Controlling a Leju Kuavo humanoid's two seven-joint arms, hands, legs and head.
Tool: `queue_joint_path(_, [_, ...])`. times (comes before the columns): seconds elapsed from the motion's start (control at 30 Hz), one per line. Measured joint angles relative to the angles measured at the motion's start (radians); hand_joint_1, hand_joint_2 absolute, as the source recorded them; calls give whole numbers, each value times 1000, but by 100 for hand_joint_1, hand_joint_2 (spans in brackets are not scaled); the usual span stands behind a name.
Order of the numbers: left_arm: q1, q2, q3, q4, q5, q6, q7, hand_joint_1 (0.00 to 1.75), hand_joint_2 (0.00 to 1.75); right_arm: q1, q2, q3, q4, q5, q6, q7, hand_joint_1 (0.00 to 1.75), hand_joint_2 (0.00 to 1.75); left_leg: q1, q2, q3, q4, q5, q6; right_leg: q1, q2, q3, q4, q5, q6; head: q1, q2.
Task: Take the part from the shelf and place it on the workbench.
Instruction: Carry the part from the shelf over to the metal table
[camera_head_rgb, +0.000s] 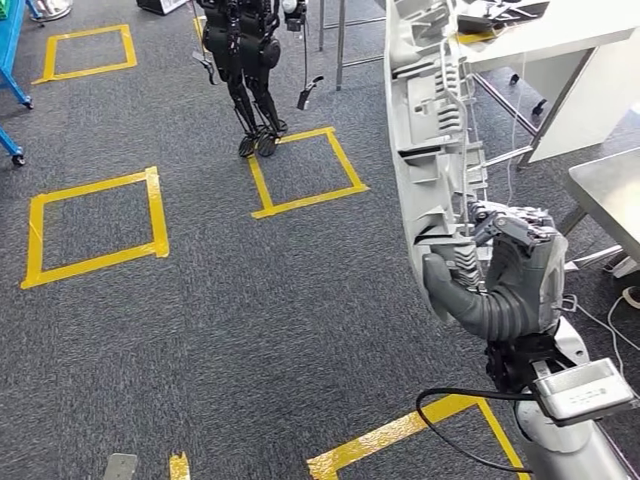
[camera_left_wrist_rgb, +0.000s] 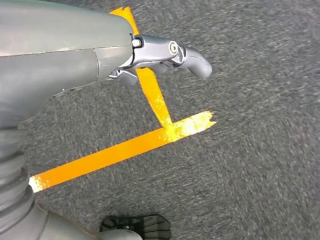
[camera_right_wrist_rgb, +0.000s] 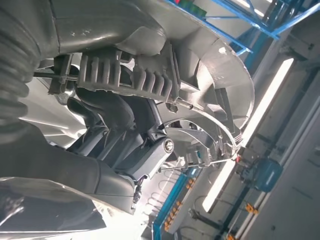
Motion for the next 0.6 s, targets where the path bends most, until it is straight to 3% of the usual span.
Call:
queue_joint_path(0.07, [0, 1, 0, 0, 0, 0, 0, 0, 175, -1, 0, 0, 0, 0, 0, -1, 175, 175, -5, 11, -2, 5, -3, -9, 5, -10, 25, -45, 3, -9, -3, 0])
queue_joint_path(0.13, [0, 1, 1, 0, 0, 0, 0, 0, 175, 2, 0, -1, 0, 0, -1, -1, 175, 175, -4, 22, -1, 8, -6, -17, 5, 5, 26, -49, 7, -22, -4, 0])
queue_joint_path(0.17, [-1, 1, 1, 0, 0, 0, 0, 0, 175, 2, -1, -1, 0, 1, -1, -1, 175, 175, -2, 16, -3, 19, -16, -22, 4, 11, 26, -50, 9, -28, -5, 0])
queue_joint_path(0.23, [-1, 1, 1, 0, 0, 0, 0, 0, 175, 1, -1, -1, 0, 3, -1, -2, 175, 175, 2, -12, -33, 92, -64, -30, 0, 24, 29, -54, 12, -40, -10, 0])
queue_joint_path(0.3, [1, 0, 1, 0, 0, 0, 0, 0, 175, 1, -1, 1, 0, 4, -1, -2, 175, 175, 4, -32, -92, 225, -124, -34, 1, 39, 29, -54, 12, -46, -14, 0])
queue_joint_path(0.33, [3, 1, 1, 0, 0, 0, 0, 0, 175, 1, -1, 1, 1, 4, -1, -2, 175, 175, 4, -35, -115, 273, -138, -35, 2, 48, 29, -54, 12, -47, -14, 0])
queue_joint_path(0.37, [4, 1, 1, 0, 0, 0, 0, 0, 175, 1, -1, 1, 1, 4, -1, -2, 175, 175, 4, -36, -122, 288, -133, -33, 3, 58, 29, -54, 12, -47, -14, 0])
queue_joint_path(0.4, [4, 1, 1, 0, 0, 0, 0, 0, 175, 2, -1, 1, 2, 4, -1, -2, 175, 175, 4, -38, -111, 263, -109, -31, 4, 67, 30, -53, 12, -47, -14, 0])
queue_joint_path(0.5, [3, 2, 1, 0, 0, 0, 0, 0, 175, 1, -1, 1, 2, 4, -1, -2, 175, 175, 5, -71, -23, 75, -18, -18, 5, 93, 29, -51, 13, -43, -13, 0])
queue_joint_path(0.57, [2, 2, 1, 0, 0, 0, 0, 0, 175, 1, -1, 1, 2, 4, -1, -2, 175, 175, 4, -89, 3, 16, -9, -14, 4, 107, 22, -50, 16, -34, -13, 0])
queue_joint_path(0.6, [2, 2, 1, 0, 0, 0, 0, 0, 175, 2, -1, 1, 2, 4, -1, -2, 175, 175, 2, -85, 4, 10, -9, -13, 3, 113, 19, -50, 19, -28, -13, 0])
